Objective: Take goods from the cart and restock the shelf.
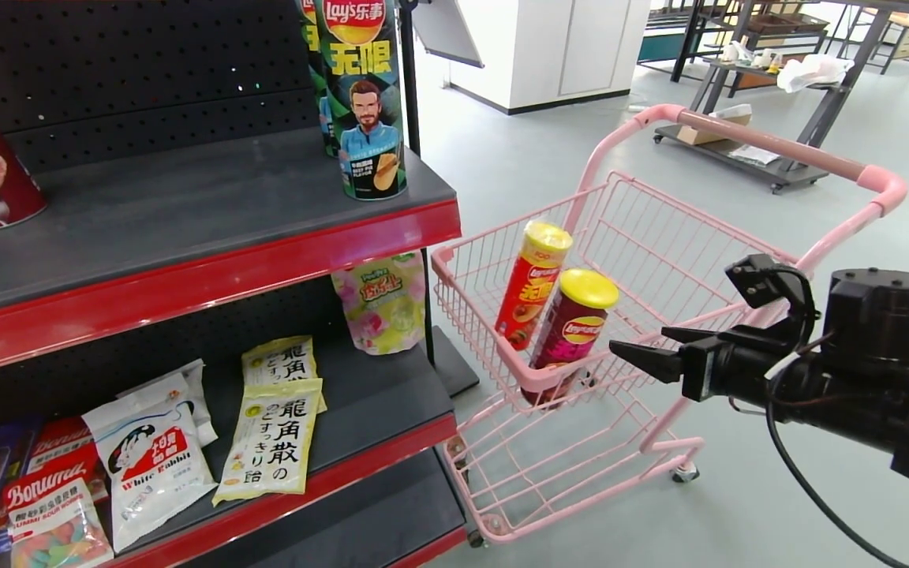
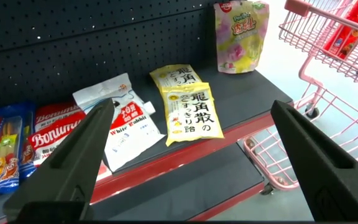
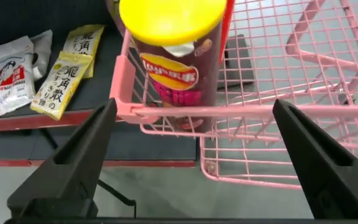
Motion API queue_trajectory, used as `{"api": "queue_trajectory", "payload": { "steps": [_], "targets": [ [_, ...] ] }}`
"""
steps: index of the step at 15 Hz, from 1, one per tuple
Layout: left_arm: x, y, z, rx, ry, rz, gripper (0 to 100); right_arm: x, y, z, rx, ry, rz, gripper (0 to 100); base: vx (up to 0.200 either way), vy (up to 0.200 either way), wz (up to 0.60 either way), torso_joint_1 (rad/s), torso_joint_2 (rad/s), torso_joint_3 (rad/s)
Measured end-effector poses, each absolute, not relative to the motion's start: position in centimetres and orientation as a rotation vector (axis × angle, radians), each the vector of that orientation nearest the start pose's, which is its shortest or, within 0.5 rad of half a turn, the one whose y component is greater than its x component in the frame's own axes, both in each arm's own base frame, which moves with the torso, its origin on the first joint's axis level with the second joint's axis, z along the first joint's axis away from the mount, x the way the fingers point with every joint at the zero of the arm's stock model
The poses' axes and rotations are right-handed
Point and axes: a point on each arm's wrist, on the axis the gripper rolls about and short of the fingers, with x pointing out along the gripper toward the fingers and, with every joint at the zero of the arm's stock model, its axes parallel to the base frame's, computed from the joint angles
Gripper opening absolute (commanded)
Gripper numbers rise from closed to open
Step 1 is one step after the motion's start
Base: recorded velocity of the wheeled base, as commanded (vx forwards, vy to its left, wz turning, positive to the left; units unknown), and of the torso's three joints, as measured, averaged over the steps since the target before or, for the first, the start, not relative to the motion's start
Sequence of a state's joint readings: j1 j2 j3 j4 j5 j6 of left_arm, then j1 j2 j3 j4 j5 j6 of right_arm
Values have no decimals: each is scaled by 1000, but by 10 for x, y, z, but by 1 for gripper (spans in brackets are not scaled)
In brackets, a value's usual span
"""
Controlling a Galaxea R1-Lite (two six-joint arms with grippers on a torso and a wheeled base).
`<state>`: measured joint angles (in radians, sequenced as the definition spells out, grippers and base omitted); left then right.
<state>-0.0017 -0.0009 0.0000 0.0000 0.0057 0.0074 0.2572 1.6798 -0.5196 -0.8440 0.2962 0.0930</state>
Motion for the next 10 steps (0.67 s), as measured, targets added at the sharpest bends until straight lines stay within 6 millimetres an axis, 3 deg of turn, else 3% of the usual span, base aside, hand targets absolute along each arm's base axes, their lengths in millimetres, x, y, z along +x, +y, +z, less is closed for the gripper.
{"api": "queue_trajectory", "payload": {
  "steps": [4, 10],
  "targets": [
    [-23, 0, 75, 7, -1, 4, 100, 279, 95, 132, 88, 351, 577, 100, 0, 0, 0, 0, 0, 0],
    [-23, 0, 75, 8, -1, 4, 100, 311, 110, 124, 82, 321, 557, 100, 0, 0, 0, 0, 0, 0]
  ]
}}
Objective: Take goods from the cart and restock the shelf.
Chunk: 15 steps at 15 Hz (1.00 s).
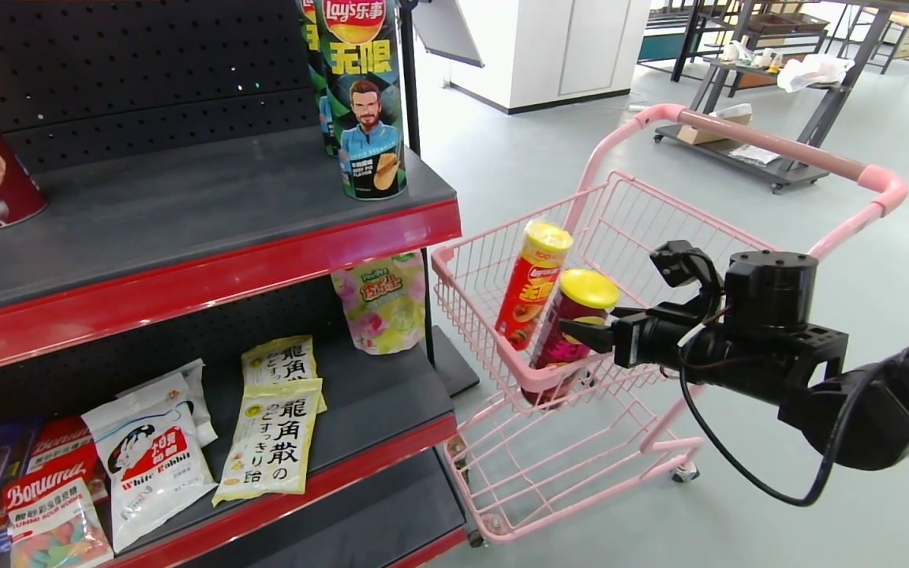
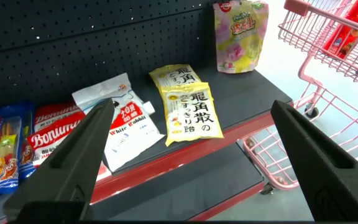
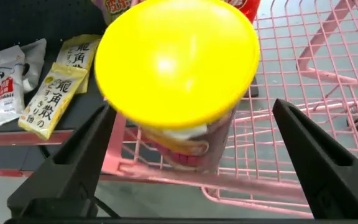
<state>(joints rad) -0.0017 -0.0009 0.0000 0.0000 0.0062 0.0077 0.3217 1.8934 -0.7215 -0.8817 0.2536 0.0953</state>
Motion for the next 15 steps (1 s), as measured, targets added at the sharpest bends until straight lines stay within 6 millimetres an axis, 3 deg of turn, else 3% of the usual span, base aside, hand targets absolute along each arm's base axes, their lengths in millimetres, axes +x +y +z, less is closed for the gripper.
{"api": "queue_trajectory", "payload": {
  "steps": [10, 11, 15],
  "targets": [
    [-23, 0, 75, 9, -1, 4, 100, 346, 122, 103, 80, 337, 548, 100, 0, 0, 0, 0, 0, 0],
    [-23, 0, 76, 9, -1, 4, 100, 348, 123, 101, 79, 341, 538, 0, 0, 0, 0, 0, 0, 0],
    [-23, 0, 76, 9, -2, 4, 100, 353, 126, 98, 79, 330, 535, 0, 0, 0, 0, 0, 0, 0]
  ]
}}
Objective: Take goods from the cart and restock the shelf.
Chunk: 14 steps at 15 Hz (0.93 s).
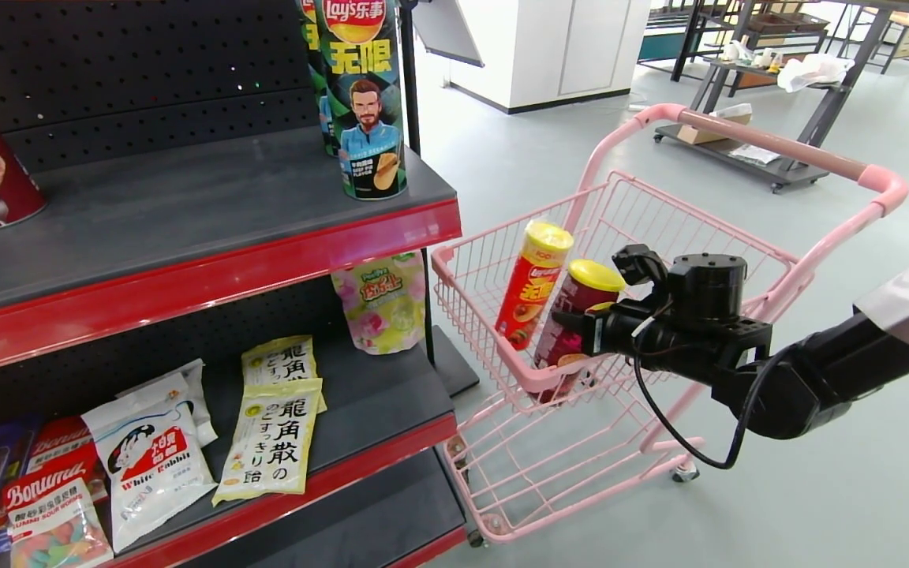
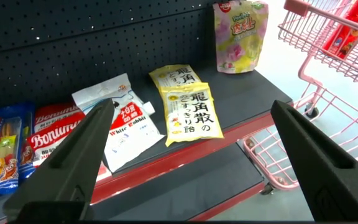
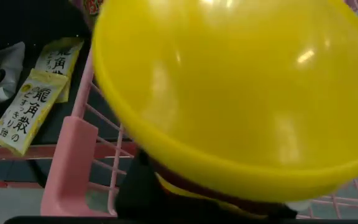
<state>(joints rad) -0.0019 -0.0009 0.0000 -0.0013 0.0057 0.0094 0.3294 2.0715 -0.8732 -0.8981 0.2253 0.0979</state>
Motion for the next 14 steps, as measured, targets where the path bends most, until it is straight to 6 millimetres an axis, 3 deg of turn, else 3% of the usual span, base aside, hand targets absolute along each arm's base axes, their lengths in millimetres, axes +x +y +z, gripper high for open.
{"api": "queue_trajectory", "payload": {
  "steps": [3, 8, 12, 14],
  "targets": [
    [-23, 0, 75, 8, -1, 4, 100, 345, 130, 102, 73, 332, 545, 0, 0, 0, 0, 0, 0, 0],
    [-23, 0, 75, 8, -1, 4, 100, 318, 133, 149, 65, 237, 565, 0, 0, 0, 0, 0, 0, 0],
    [-23, 0, 75, 6, -1, 4, 100, 288, 119, 227, 18, 116, 561, 0, 0, 0, 0, 0, 0, 0],
    [-23, 0, 76, 4, -2, 4, 100, 262, 103, 260, -17, 117, 471, 0, 0, 0, 0, 0, 0, 0]
  ]
}}
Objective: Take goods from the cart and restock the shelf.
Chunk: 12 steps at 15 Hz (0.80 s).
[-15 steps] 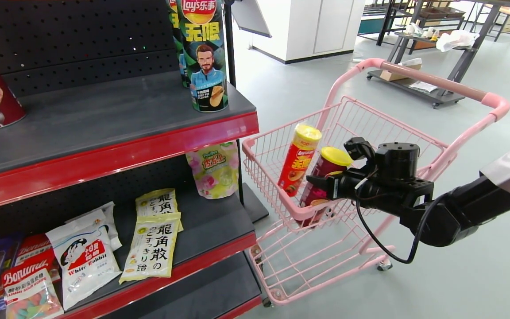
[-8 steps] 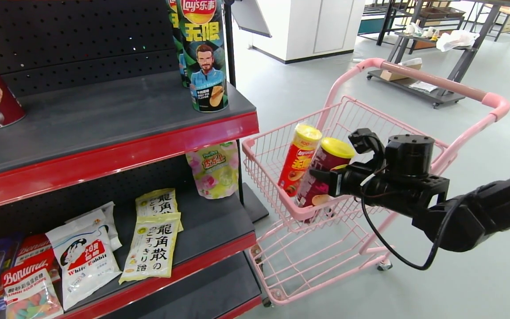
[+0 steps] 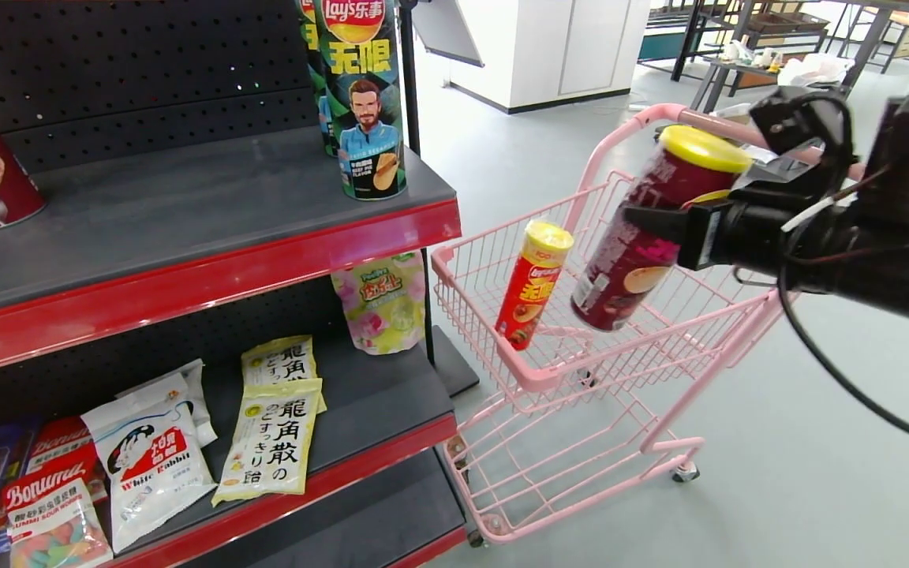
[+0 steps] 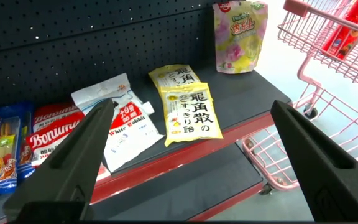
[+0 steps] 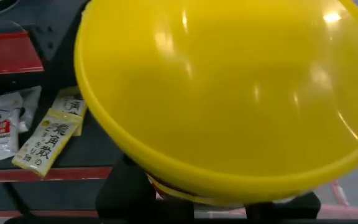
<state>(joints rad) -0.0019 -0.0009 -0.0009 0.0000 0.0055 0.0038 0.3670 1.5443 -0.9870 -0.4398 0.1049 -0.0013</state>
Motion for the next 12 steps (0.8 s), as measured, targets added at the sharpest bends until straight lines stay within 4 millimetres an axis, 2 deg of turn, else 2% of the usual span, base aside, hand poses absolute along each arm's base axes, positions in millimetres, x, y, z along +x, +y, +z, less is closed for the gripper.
{"api": "queue_trajectory", "payload": {
  "steps": [1, 3, 4, 7, 9, 12],
  "targets": [
    [-23, 0, 76, 4, -2, 4, 100, 247, 96, 269, -27, 138, 420, 0, 0, 0, 0, 0, 0, 0],
    [-23, 0, 76, 4, -3, 4, 100, 205, 77, 281, -28, 180, 350, 0, 0, 0, 0, 0, 0, 0],
    [-23, 0, 76, 4, -3, 4, 100, 186, 69, 279, -26, 198, 326, 0, 0, 0, 0, 0, 0, 0],
    [-23, 0, 76, 4, -2, 4, 100, 132, 45, 254, -37, 247, 263, 0, 0, 0, 0, 0, 0, 0],
    [-23, 0, 76, 4, -2, 4, 100, 110, 34, 242, -66, 242, 241, 0, 0, 0, 0, 0, 0, 0],
    [-23, 0, 76, 4, -3, 3, 100, 97, 29, 240, -64, 218, 234, 0, 0, 0, 0, 0, 0, 0]
  ]
}}
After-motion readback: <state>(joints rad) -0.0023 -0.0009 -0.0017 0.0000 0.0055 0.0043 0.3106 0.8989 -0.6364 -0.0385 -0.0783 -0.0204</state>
